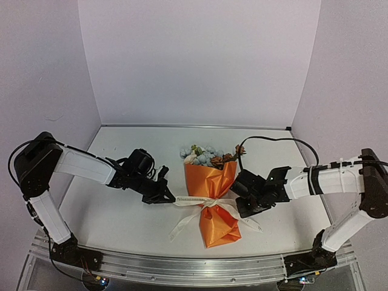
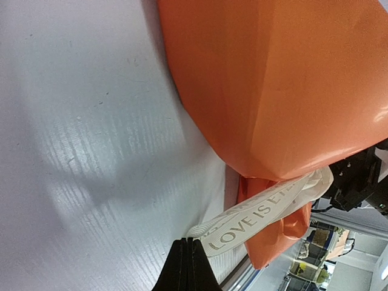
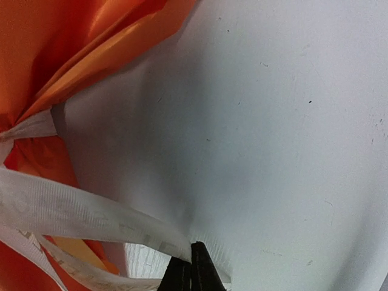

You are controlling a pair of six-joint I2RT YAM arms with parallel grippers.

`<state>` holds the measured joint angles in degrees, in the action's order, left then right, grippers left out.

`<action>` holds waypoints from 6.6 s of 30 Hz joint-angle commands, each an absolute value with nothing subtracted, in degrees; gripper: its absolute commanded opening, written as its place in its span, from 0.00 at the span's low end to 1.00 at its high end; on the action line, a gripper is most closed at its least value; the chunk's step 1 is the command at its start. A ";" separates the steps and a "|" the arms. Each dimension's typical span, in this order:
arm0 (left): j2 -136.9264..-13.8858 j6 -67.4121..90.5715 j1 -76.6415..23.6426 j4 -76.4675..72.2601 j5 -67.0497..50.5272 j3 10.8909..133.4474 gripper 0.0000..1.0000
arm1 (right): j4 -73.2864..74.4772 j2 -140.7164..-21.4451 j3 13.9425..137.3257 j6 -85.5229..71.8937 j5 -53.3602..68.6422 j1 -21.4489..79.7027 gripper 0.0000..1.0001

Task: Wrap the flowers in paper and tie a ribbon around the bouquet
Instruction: Tie the half-tied ribbon around the folded bouquet, then adjust the ribbon on the folded bouquet.

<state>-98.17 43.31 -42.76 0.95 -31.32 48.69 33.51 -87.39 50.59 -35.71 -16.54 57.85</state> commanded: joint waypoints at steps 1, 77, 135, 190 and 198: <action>-96.77 42.25 -40.95 0.26 -30.52 47.72 0.00 | 29.83 -93.09 54.35 -33.75 -9.91 55.59 0.00; -91.53 31.22 -16.35 15.70 -24.11 45.82 0.00 | 18.26 -81.82 30.77 -56.92 -22.45 49.69 0.00; -93.16 32.86 -16.36 13.51 -28.71 46.06 0.03 | 18.65 -79.83 28.67 -54.70 -7.52 48.26 0.26; -91.76 25.84 -51.64 3.09 -17.69 43.76 0.53 | -13.13 -102.56 50.18 -74.92 3.30 48.22 0.11; -95.09 25.01 -52.31 1.54 -13.19 45.25 0.53 | -14.85 -101.65 48.68 -75.88 2.61 48.26 0.00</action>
<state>-93.71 26.63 -51.80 4.19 -16.83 42.13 -12.58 -102.26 50.11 -75.19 4.08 48.40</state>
